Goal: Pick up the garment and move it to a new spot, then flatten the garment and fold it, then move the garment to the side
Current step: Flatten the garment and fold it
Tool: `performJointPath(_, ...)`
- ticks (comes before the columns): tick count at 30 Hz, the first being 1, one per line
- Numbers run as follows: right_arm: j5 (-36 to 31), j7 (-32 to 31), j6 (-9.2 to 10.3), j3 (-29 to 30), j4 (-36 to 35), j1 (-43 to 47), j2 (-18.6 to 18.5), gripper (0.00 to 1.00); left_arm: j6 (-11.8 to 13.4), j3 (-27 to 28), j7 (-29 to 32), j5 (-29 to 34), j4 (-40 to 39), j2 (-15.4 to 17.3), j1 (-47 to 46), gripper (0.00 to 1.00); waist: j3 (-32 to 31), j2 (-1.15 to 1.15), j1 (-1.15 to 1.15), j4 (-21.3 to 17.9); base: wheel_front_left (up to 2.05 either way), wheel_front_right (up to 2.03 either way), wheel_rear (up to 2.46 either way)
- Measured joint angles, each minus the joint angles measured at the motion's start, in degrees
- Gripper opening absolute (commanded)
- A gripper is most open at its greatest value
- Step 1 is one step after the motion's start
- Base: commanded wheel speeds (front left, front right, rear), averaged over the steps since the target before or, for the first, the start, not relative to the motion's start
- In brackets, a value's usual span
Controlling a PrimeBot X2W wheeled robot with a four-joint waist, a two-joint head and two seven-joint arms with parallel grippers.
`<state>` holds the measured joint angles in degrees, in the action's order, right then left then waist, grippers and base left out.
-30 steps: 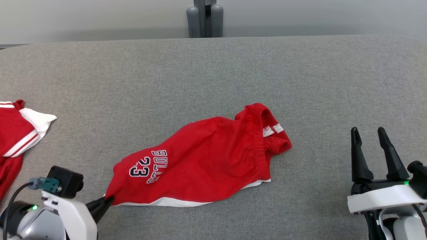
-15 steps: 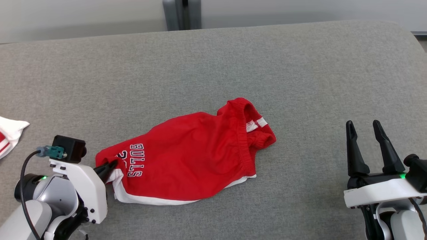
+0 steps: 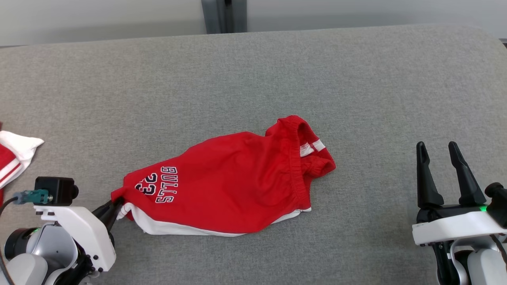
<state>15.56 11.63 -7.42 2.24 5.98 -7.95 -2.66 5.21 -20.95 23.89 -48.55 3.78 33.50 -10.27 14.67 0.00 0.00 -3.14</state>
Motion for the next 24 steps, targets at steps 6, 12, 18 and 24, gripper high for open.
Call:
performJointPath(6,-0.7,0.0,0.0,0.8,0.0,-0.1,0.0,1.0,3.7,3.3,-4.6,-0.2,-2.8,-0.2,4.3,1.0,-1.4,0.0,0.0,1.6,0.0,0.0,0.0)
performJointPath(12,-1.6,0.0,0.0,1.5,-0.8,0.1,0.0,1.0,8.3,7.9,-13.1,1.8,-5.9,-0.9,7.5,1.0,-3.3,0.0,0.0,3.0,0.0,0.0,0.0)
performJointPath(18,-2.8,0.0,0.0,1.5,-2.0,0.1,0.0,1.0,12.5,10.1,-24.8,6.4,-8.9,-5.8,6.1,1.0,-5.0,0.0,0.0,4.0,0.0,0.0,0.0)
performJointPath(24,-4.1,-0.5,0.0,0.6,-2.5,0.4,0.0,1.0,14.5,9.0,-33.6,11.5,-9.2,-9.1,5.6,1.0,-6.9,0.0,0.0,3.6,0.0,0.0,0.0)
